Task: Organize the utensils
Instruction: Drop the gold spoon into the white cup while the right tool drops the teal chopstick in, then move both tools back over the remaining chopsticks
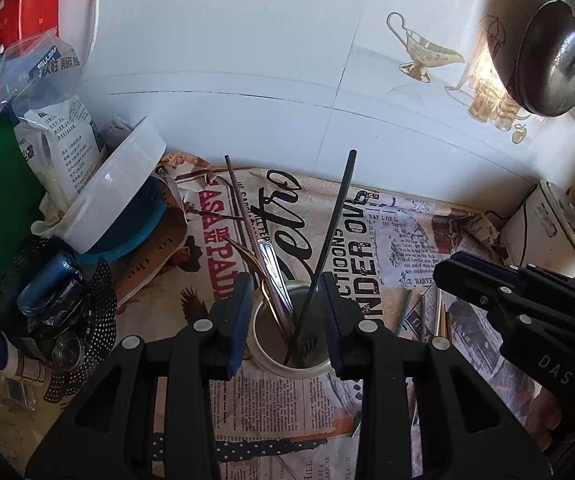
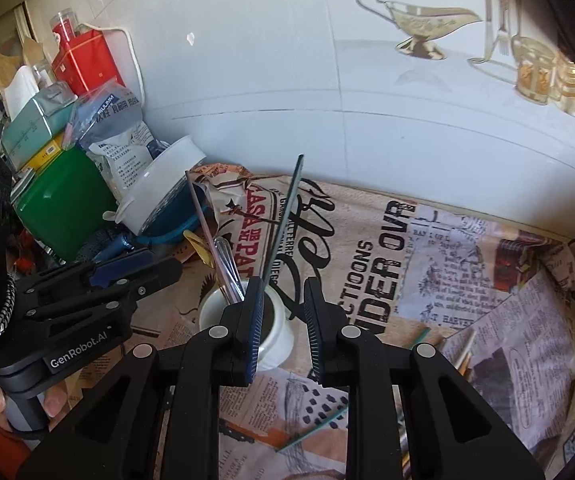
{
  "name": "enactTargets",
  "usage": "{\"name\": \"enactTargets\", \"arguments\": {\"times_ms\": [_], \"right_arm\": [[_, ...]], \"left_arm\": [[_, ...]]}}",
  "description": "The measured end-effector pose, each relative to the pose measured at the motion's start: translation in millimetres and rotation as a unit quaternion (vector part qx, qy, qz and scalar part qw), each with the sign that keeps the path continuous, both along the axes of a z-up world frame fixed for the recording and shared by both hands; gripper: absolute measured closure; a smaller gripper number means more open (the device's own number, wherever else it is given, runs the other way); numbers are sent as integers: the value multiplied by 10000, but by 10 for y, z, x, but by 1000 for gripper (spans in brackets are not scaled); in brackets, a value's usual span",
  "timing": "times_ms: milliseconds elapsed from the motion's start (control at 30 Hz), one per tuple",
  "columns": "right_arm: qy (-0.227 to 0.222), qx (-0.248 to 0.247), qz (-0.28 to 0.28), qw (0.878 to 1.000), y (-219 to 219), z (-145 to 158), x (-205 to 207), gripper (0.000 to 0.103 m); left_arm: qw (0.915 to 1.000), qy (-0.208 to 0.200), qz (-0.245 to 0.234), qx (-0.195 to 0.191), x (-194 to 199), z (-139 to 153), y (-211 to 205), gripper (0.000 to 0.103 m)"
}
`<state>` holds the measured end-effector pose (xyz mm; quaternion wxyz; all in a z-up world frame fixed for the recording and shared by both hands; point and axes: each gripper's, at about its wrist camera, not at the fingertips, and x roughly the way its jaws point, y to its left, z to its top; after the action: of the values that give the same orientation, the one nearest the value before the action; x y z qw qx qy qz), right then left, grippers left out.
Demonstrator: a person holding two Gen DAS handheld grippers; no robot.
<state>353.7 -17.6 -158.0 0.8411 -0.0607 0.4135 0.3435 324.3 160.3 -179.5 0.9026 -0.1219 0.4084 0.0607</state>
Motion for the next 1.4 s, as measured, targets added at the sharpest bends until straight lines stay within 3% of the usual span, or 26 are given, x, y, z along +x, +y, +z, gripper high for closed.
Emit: {"name": "enactTargets", "arguments": {"times_ms": [233,433,867,1233,1400], "right_arm": [[-87,-26,-162,9998,-436,70,-22,80],[21,-253,-436,9987,-881,-97,45,76],[900,-630,-887,9900,-1610,-780,187,76],[1668,-940,-797,9783,-1699,-1424,229,76],[1565,-1190,-631,9785,-1611,-1556,188,76]], "left_arm": [[9999,8,-98,115,-97,48,-333,66],[9999,77,-17,106,-124,-34,-582,62],[9963,853,-24,-82,-62,-721,-1159,61],[9890,1456,-40,-269,-62,-1228,-1476,61],[9862,1626,39,-296,-149,-1374,-1510,61]]}}
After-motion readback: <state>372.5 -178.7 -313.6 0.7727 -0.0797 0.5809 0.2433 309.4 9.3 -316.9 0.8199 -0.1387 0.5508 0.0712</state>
